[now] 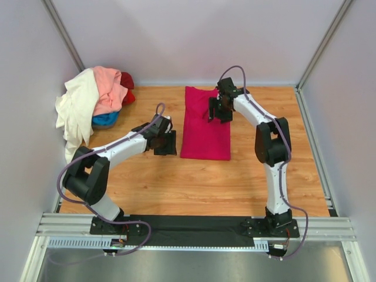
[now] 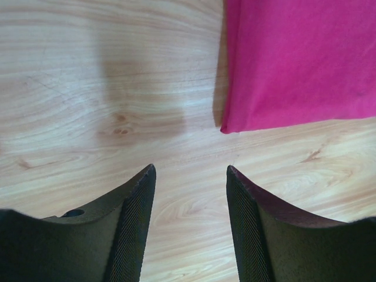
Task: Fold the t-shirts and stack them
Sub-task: Fold the tshirt
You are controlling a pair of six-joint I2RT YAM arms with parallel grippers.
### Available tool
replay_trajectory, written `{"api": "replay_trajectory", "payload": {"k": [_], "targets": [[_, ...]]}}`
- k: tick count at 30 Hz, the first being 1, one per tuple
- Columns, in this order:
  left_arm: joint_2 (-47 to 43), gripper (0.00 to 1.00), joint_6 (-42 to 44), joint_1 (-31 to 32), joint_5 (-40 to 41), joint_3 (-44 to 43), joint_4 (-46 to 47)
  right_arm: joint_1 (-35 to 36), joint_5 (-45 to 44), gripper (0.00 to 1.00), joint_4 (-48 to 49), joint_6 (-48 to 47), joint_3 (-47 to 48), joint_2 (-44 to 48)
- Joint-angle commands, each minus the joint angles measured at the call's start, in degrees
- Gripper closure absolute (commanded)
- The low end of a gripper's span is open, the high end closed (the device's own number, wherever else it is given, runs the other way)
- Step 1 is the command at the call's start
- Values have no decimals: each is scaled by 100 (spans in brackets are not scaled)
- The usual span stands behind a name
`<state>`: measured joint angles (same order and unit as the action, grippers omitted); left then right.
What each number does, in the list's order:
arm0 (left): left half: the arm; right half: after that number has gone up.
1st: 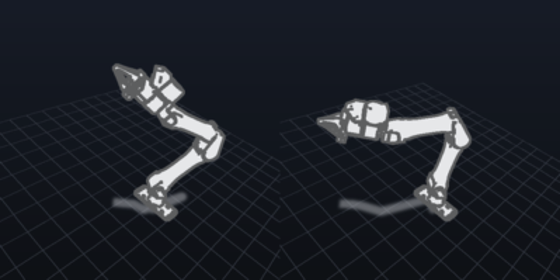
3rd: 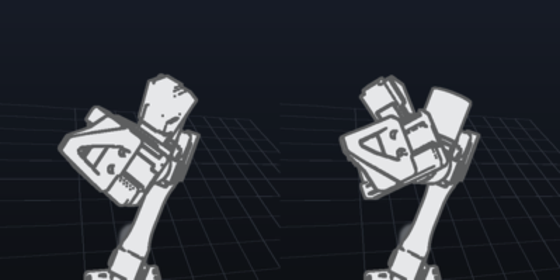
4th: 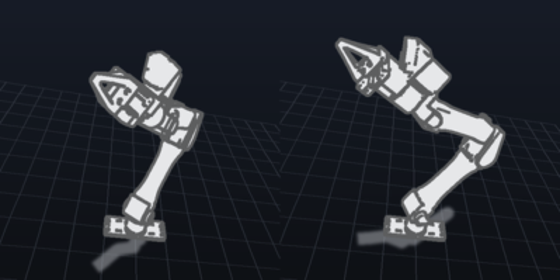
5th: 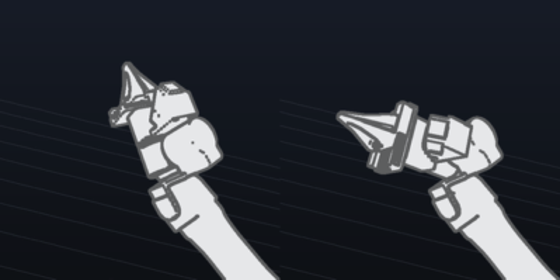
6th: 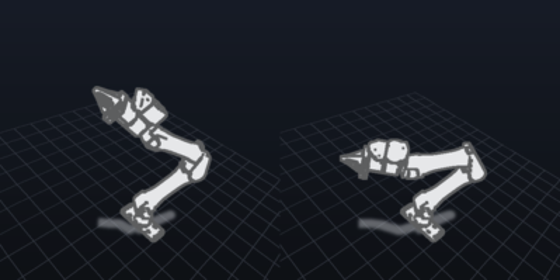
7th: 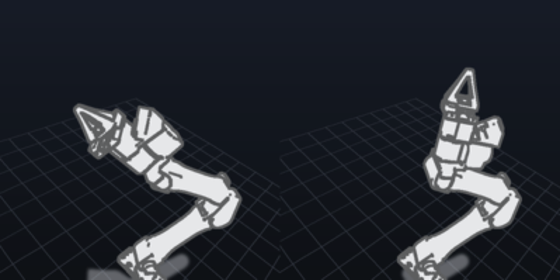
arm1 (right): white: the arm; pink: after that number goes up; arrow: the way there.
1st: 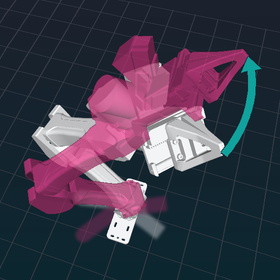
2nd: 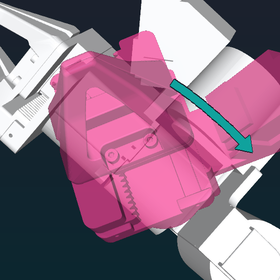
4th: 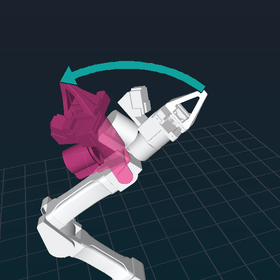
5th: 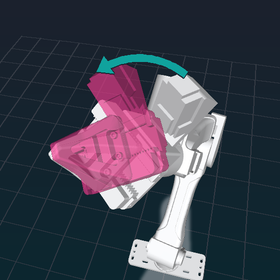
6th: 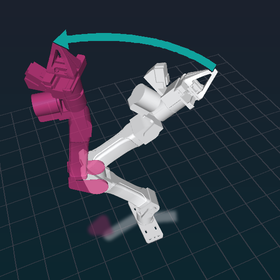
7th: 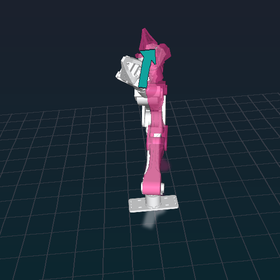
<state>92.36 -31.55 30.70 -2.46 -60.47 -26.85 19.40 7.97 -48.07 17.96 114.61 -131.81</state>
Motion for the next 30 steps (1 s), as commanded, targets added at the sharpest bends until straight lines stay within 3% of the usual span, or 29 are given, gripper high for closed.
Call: {"api": "replay_trajectory", "payload": {"k": [1, 5, 9, 15, 21, 30], "targets": [[-174, 41, -167, 24, -9, 167, 653, 3, -190, 34, 334, -248, -673, 1217], [-122, 40, -264, 85, -307, 272, 1085, -103, -296, 31, 754, 13, -2088, 2289], [28, 32, -273, 164, -378, 255, 1331, -226, -419, 28, 1203, 558, -3706, 3457], [318, 29, -264, 191, -475, 254, 1445, -235, -208, 28, 1713, 823, -5428, 4040], [573, 30, -343, 200, -598, 483, 1867, -235, 204, 32, 2293, 938, -6177, 4075], [740, 35, -404, 191, -589, 676, 2061, -226, 232, 38, 2777, 1061, -6556, 3838]]}}
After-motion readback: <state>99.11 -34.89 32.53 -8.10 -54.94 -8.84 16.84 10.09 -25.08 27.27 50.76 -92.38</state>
